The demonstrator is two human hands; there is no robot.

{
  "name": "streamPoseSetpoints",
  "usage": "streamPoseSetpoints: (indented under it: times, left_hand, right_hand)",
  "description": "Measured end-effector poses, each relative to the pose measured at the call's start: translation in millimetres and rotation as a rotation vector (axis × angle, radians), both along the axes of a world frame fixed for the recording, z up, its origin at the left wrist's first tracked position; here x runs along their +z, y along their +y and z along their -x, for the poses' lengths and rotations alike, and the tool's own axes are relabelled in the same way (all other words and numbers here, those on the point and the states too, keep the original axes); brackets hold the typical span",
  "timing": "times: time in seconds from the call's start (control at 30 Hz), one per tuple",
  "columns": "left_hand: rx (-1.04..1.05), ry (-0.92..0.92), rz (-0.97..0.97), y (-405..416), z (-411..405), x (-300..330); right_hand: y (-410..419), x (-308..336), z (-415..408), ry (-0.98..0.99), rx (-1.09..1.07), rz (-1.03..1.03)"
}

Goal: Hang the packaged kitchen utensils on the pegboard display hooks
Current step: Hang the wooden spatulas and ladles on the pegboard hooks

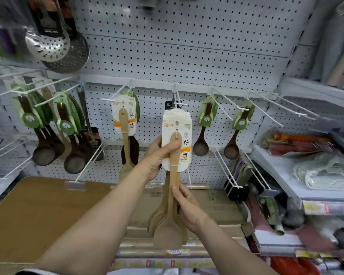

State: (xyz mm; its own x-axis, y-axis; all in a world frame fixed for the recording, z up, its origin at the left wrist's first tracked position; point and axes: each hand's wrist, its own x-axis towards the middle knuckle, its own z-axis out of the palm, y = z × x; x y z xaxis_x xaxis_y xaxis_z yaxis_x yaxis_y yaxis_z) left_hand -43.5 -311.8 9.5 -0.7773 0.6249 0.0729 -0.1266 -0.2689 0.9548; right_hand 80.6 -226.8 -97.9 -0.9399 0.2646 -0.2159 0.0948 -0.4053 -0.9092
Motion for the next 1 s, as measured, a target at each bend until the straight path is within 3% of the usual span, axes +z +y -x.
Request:
streamPoseSetpoints:
  times: [0.2,0.47,0.8,1.0]
  left_hand:
    - [0.041,0.001,0.006,-19,-34,0]
    - [0.266,-0.037,0.012,-86,-74,7]
    - [0.576,-0.141,0.007,-212,-92,3]
    - [0.667,-0.168,-0.070,-305,-76,2]
  right_hand:
    - [-22,-1,-32,0.023,0.013,0.027]
    - [-79,0,-57,0.023,0.160,-0.044]
    - [-188,14,-63,-0.055,0.369,-0.462]
    - [-275,20,-40,-0.107,0.428,-0.569]
